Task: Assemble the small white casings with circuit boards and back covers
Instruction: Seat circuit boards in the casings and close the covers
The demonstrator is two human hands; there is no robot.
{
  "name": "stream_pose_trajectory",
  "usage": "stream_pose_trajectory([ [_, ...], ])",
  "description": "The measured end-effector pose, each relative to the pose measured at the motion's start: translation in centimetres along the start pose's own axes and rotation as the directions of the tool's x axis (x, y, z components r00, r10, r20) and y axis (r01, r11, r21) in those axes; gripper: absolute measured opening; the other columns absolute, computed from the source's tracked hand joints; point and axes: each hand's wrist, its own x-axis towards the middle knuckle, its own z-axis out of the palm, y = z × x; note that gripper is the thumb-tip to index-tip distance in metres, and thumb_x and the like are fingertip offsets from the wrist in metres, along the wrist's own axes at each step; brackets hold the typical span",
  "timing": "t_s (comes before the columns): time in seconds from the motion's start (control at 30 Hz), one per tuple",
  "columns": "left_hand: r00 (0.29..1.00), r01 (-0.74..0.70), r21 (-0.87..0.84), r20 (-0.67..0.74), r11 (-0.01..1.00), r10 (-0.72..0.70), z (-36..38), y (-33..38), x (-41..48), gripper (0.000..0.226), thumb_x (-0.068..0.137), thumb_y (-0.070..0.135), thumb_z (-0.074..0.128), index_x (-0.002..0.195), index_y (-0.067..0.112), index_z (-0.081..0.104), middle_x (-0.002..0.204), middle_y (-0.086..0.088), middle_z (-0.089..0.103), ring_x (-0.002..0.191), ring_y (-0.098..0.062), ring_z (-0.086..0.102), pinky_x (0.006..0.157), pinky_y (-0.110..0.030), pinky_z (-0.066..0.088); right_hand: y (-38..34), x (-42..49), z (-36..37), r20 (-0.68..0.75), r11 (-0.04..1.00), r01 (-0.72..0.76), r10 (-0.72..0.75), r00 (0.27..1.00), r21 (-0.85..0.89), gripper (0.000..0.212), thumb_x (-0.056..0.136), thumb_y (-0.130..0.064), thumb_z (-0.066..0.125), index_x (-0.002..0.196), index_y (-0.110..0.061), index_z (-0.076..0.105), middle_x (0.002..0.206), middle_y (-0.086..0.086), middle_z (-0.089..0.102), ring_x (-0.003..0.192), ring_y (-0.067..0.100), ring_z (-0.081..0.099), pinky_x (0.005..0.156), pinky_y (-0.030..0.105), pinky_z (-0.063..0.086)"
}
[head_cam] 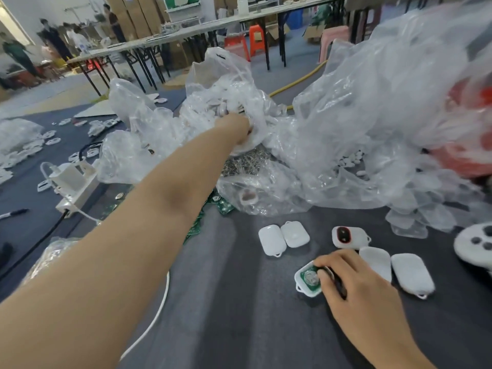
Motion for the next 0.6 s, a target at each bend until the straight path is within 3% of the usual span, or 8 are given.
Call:
stream_pose_trajectory([
  [0.13,0.998,0.009,-0.002,-0.057,1.000,-0.009,-0.3,0.4,-0.6,0.026,0.098,0.005,0.042,0.117,-0.003,0.059,0.117,-0.017,0.061,0.111,-0.036,0.057,0.096,-0.042,0.046,-0.1,0.0,-0.4,0.034,1.000,-0.010,0.009,0.999,0.026,0.019,0.076,-0.016,0.075,0.083,-0.031,0.065,0.085,-0.019,0.058,0.063,0.004,0.055,0.040,0.028,0.046],
  [0.23,0.979,0.028,0.068,-0.203,0.997,-0.014,-1.3,-0.2,-1.9,0.020,0.097,0.006,0.042,0.095,0.002,0.061,0.099,-0.012,0.062,0.091,-0.034,0.059,0.077,-0.039,0.045,-0.1,0.0,-0.4,0.047,0.999,-0.011,0.009,0.999,0.031,0.017,0.078,-0.017,0.074,0.083,-0.030,0.064,0.086,-0.018,0.058,0.061,0.005,0.056,0.040,0.028,0.047],
  [0.3,0.898,0.059,0.026,-0.438,0.998,-0.041,-2.9,-0.2,-2.8,0.020,0.096,0.006,0.044,0.101,0.003,0.063,0.100,-0.013,0.062,0.090,-0.033,0.060,0.070,-0.038,0.042,0.0,0.0,-0.4,0.060,0.999,-0.014,0.012,0.998,0.034,0.015,0.080,-0.018,0.073,0.084,-0.030,0.065,0.086,-0.018,0.059,0.060,0.005,0.055,0.042,0.028,0.047],
  [0.37,0.753,0.022,-0.264,-0.631,0.964,-0.190,-4.4,0.0,-4.8,0.022,0.101,0.016,0.040,0.111,0.006,0.057,0.098,-0.014,0.064,0.086,-0.031,0.062,0.068,-0.039,0.048,0.3,0.0,-0.2,0.066,0.998,-0.026,0.023,0.998,0.050,0.012,0.082,-0.019,0.071,0.087,-0.030,0.067,0.088,-0.018,0.059,0.059,0.001,0.052,0.047,0.026,0.047],
  [0.4,0.709,-0.063,-0.463,-0.644,0.884,-0.287,-4.9,0.4,-6.8,0.023,0.102,0.021,0.040,0.111,0.006,0.055,0.093,-0.012,0.065,0.079,-0.026,0.064,0.067,-0.037,0.051,0.5,-0.1,-0.2,0.063,0.996,-0.033,0.028,0.998,0.077,0.011,0.084,-0.020,0.071,0.087,-0.030,0.067,0.089,-0.018,0.059,0.058,0.000,0.049,0.051,0.023,0.047],
  [0.47,0.710,-0.327,-0.780,-0.575,0.533,-0.406,-5.0,1.7,-11.9,0.016,0.099,0.024,0.048,0.103,0.011,0.057,0.073,-0.002,0.066,0.056,-0.015,0.060,0.053,-0.031,0.050,0.7,-0.1,-0.3,0.018,0.973,-0.055,0.052,0.998,0.224,0.012,0.083,-0.019,0.073,0.088,-0.029,0.069,0.089,-0.018,0.058,0.056,0.002,0.050,0.057,0.014,0.043],
  [0.53,0.826,-0.402,-0.888,-0.457,0.226,-0.330,-2.9,4.5,-18.2,0.006,0.094,0.026,0.058,0.094,0.023,0.064,0.054,0.003,0.060,0.039,-0.009,0.050,0.042,-0.020,0.042,0.3,0.1,-0.9,-0.072,0.897,-0.075,0.118,0.990,0.436,0.015,0.079,-0.021,0.077,0.087,-0.031,0.069,0.082,-0.015,0.059,0.057,0.005,0.052,0.057,0.011,0.042],
  [0.6,0.913,-0.359,-0.925,-0.376,0.126,-0.160,0.2,8.3,-23.8,0.015,0.092,0.018,0.063,0.092,0.032,0.068,0.049,0.001,0.059,0.036,-0.008,0.049,0.044,-0.014,0.040,-0.3,0.3,-1.6,-0.047,0.738,-0.138,0.225,0.973,0.660,0.011,0.077,-0.029,0.071,0.086,-0.035,0.069,0.069,-0.013,0.060,0.051,0.008,0.052,0.050,0.016,0.042],
])
